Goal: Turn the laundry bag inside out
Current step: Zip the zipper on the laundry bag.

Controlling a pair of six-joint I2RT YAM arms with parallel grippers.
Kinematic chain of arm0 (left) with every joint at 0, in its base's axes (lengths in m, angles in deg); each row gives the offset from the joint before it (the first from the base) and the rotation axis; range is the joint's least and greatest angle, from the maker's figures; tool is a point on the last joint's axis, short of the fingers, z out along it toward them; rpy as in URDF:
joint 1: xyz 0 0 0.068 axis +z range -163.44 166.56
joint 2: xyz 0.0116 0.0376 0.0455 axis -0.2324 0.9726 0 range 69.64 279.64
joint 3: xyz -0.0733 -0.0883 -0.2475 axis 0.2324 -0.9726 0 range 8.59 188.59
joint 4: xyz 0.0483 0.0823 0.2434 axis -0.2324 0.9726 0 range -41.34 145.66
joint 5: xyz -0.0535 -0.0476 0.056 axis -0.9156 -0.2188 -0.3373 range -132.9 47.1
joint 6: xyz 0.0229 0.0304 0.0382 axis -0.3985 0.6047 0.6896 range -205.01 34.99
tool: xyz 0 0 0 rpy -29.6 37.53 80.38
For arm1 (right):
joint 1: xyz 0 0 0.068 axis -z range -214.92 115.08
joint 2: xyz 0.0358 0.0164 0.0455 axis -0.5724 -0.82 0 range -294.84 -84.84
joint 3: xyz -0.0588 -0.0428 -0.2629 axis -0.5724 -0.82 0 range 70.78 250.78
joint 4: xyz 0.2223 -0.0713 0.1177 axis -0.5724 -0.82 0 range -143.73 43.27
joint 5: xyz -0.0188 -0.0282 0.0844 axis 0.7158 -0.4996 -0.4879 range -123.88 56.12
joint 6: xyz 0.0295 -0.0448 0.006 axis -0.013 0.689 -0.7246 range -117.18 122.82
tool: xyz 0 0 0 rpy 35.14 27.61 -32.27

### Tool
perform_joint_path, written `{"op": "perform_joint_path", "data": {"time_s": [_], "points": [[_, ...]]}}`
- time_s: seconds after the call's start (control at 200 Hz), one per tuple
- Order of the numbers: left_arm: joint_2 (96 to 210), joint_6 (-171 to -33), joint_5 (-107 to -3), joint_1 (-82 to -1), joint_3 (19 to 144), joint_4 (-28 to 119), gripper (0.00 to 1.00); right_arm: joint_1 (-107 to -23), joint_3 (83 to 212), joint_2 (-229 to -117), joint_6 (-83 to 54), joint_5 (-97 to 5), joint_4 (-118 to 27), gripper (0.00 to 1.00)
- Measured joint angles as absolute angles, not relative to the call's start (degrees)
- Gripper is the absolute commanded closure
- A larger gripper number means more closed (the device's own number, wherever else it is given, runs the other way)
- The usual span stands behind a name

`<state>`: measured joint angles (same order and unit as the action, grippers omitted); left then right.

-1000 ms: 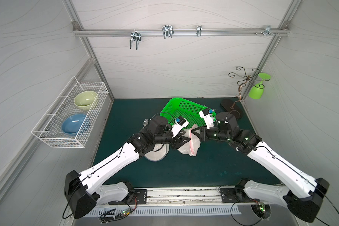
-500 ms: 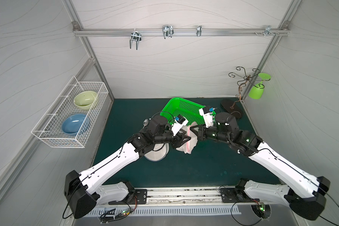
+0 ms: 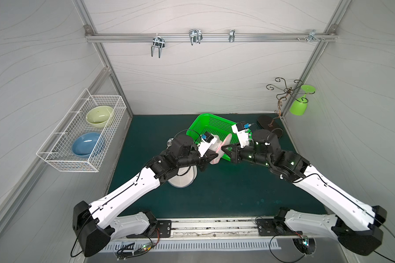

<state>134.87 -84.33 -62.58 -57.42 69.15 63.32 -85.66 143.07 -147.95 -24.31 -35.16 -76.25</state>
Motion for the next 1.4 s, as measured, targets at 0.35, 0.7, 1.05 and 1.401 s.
{"op": "perform_joint_path", "data": {"time_s": [0.35,0.7,1.05,1.401], "points": [[128.08,-79.85,-64.46,-57.42,65.61,63.3,1.0,-73.35,142.9,-143.63,-22.0,-39.36,-81.48,1.0],[126.94,-77.79,-65.77,-57.45,64.28,63.43,0.66,-67.97,142.11,-142.27,-18.28,-46.77,-84.91,1.0],[132.71,-80.02,-64.51,-57.75,65.26,64.81,0.44,-72.13,142.85,-143.98,-15.48,-50.57,-85.26,1.0],[134.83,-81.33,-66.23,-58.74,68.93,64.19,0.44,-78.92,143.05,-146.25,-14.04,-48.93,-85.94,1.0]]}}
